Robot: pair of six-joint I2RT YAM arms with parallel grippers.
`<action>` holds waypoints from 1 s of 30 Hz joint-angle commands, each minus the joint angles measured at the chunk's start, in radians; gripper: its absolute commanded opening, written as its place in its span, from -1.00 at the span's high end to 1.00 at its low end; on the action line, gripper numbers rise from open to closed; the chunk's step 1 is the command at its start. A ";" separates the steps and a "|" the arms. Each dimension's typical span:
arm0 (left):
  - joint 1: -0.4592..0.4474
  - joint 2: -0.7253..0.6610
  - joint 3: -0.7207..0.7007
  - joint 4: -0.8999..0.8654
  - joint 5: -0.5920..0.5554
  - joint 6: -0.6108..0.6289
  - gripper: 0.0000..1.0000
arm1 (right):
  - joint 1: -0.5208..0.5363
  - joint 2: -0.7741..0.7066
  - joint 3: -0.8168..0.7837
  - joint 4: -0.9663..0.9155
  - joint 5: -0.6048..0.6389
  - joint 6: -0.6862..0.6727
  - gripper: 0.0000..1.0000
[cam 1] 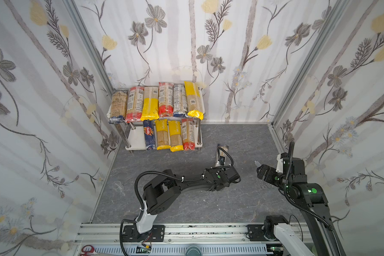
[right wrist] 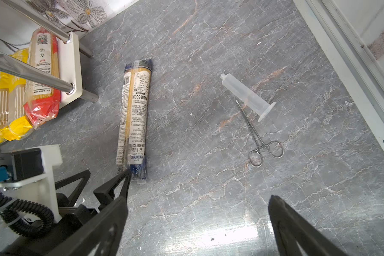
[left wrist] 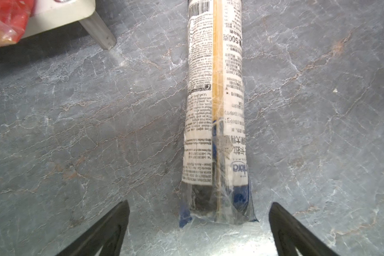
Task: Arrange pasta packages on shelves
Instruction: Move the pasta bag to the center of the table, then pick up the pasta bag from the center of the table.
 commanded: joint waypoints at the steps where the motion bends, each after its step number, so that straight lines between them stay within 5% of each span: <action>1: 0.006 0.026 0.003 0.055 -0.041 0.009 -1.00 | -0.001 0.003 0.023 0.037 0.004 -0.003 -0.99; 16: 0.057 0.142 -0.016 0.179 0.067 0.035 -1.00 | -0.001 -0.036 0.050 -0.051 0.060 0.006 -0.99; 19: 0.056 0.148 -0.031 0.181 0.083 0.030 -0.87 | -0.001 -0.035 0.046 -0.050 0.058 0.006 -0.99; 25: 0.057 0.094 -0.107 0.188 0.086 0.027 -0.09 | -0.001 -0.027 0.040 -0.033 0.039 0.008 -0.99; 30: 0.056 0.001 -0.212 0.191 0.082 0.022 0.97 | -0.001 -0.015 0.037 -0.010 0.020 0.007 -0.99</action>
